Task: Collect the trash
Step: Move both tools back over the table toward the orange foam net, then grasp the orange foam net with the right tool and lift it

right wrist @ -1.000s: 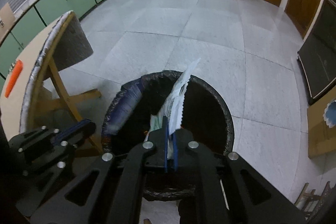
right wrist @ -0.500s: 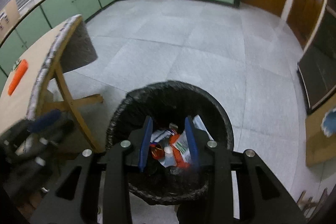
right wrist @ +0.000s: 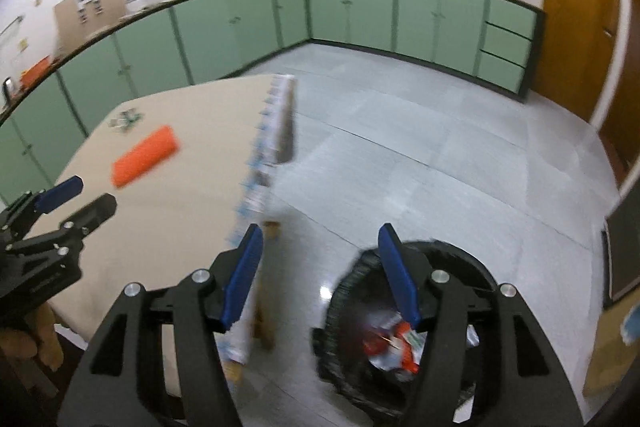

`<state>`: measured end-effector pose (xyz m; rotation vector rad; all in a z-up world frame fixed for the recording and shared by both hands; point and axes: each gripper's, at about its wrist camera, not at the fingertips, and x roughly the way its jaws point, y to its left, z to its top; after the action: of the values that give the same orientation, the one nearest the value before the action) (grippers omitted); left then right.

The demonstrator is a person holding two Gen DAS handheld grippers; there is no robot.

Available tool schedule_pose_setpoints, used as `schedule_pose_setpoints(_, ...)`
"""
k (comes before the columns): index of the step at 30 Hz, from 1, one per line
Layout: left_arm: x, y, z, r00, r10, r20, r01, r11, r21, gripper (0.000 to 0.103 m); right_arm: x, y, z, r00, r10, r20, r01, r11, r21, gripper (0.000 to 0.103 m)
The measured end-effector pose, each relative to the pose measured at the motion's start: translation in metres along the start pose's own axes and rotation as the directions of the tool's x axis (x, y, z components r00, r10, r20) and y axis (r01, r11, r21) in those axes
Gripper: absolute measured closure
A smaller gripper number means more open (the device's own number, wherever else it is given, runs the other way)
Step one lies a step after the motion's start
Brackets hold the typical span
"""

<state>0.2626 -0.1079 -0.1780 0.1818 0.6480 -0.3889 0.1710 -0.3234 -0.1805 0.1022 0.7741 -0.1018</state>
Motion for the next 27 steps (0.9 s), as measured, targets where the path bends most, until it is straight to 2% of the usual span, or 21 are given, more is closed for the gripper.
schedule_pose_setpoints(10, -0.017, 0.123, -0.024, 0.987, 0.158, -0.006, -0.157, 0.983, -0.093, 0.028, 0.032, 0.111, 0.038, 0.993, 0.117, 0.003, -0.116, 0.987, -0.113, 0.042)
schedule_pose_setpoints(15, -0.018, 0.169, -0.027, 0.977, 0.213, -0.009, -0.212, 0.969, -0.123, 0.028, 0.063, 0.163, 0.053, 0.986, 0.164, -0.010, -0.164, 0.974, -0.154, 0.041)
schedule_pose_setpoints(18, -0.010, 0.182, -0.025, 0.976, 0.219, -0.006, -0.218, 0.967, -0.132, 0.027, 0.083, 0.190, 0.057, 0.983, 0.184, -0.018, -0.184, 0.968, -0.171, 0.035)
schedule_pose_setpoints(27, 0.015, 0.212, -0.018, 0.978, 0.209, 0.021, -0.204, 0.969, -0.139, 0.027, 0.142, 0.248, 0.059, 0.981, 0.185, -0.063, -0.195, 0.955, -0.224, 0.033)
